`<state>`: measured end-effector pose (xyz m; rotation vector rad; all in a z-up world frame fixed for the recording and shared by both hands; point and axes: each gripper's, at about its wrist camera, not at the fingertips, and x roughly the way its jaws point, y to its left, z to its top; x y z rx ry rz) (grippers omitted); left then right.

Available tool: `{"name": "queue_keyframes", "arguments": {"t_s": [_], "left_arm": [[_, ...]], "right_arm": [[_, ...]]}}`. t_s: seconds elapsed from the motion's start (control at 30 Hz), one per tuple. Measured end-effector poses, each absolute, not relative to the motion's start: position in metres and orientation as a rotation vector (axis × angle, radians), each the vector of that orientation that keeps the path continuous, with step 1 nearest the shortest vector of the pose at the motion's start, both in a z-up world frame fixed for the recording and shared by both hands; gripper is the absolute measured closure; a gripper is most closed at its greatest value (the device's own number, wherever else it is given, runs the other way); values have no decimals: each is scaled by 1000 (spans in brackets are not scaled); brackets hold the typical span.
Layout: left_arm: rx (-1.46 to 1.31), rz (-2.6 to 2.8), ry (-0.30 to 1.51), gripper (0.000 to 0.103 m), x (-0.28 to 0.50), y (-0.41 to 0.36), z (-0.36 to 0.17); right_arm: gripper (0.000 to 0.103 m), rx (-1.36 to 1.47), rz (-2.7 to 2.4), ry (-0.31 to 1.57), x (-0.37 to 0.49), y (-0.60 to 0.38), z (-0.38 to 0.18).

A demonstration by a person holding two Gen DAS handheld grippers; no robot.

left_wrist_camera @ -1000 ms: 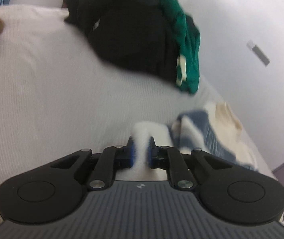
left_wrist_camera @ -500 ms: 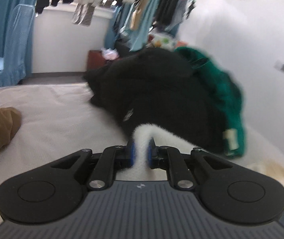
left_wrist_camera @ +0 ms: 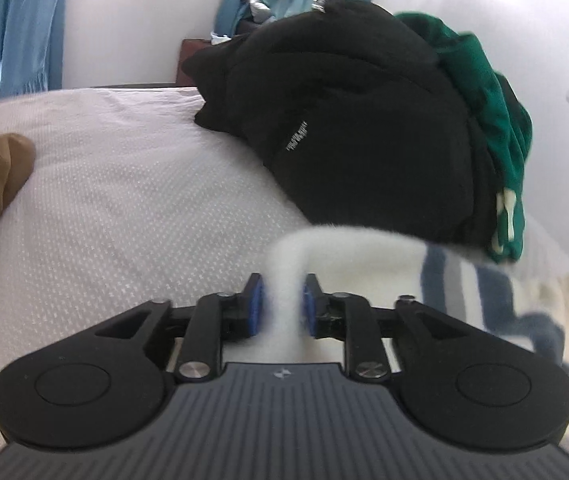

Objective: Fold large clothes
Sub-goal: 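Drag the sleeve with the left gripper across the sweater body and release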

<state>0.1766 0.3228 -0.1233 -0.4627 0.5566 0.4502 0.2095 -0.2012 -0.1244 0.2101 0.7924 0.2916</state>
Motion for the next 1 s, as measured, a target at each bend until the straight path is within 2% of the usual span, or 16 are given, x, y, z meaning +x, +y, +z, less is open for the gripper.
{"name": "queue_keyframes", "arguments": {"t_s": [0.1,0.27,0.43,0.6,0.83,1.0], "left_arm": [[-471,433,553,51,165,315,-122],[-591,391,519,38,133,308,-110],[-839,358,463,37,99,312,-104],[-1110,323,470,38,75,312,-126],[-1149,434,515,37,51,307,-137],[-1333,408,571,38,61,317,-167]], "right_arm": [[34,199,287,783,208,-200,-123],[34,197,284,769,205,-200,-119],[34,199,287,757,199,-203,-116],[34,204,290,754,196,-205,-115],[34,210,304,764,197,-204,-117],[34,209,317,771,196,-201,-118]]}}
